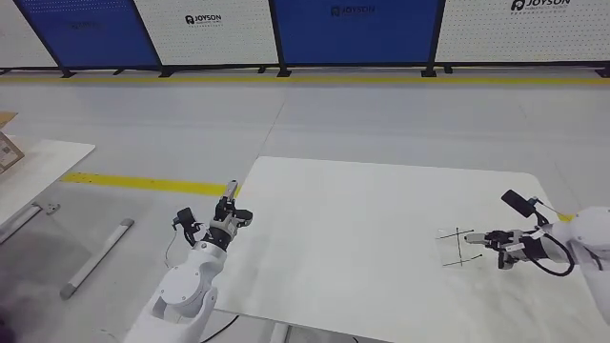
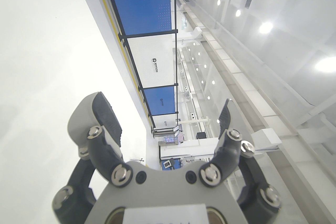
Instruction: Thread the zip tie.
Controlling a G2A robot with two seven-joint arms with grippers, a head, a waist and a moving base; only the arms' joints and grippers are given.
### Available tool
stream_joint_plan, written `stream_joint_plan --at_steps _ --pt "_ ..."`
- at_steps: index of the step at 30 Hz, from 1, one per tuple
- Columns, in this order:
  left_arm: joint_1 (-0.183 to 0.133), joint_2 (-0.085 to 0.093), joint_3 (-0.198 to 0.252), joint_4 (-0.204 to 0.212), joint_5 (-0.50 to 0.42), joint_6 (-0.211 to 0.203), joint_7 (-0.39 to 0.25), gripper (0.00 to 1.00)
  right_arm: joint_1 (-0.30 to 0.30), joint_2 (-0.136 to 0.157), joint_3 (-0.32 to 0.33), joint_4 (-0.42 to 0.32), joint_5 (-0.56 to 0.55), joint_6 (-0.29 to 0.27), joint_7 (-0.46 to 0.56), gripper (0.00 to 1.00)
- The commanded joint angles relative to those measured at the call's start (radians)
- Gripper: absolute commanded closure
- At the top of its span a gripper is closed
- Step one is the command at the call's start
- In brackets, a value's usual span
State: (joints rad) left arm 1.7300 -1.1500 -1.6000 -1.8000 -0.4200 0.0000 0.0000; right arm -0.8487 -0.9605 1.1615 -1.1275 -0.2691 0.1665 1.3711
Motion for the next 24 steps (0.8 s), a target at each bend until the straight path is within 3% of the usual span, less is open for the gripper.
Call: stream_joint_plan --at_steps 1,24 --pt "0.000 0.000 0.000 0.000 0.000 0.000 0.000 0.00 0.002 0.001 -0.002 0.007 0.001 0.002 0.001 0.63" --pt "0.000 0.000 0.000 0.000 0.000 0.000 0.000 0.00 0.023 0.002 -0.053 0.021 -0.033 0.042 0.011 0.75"
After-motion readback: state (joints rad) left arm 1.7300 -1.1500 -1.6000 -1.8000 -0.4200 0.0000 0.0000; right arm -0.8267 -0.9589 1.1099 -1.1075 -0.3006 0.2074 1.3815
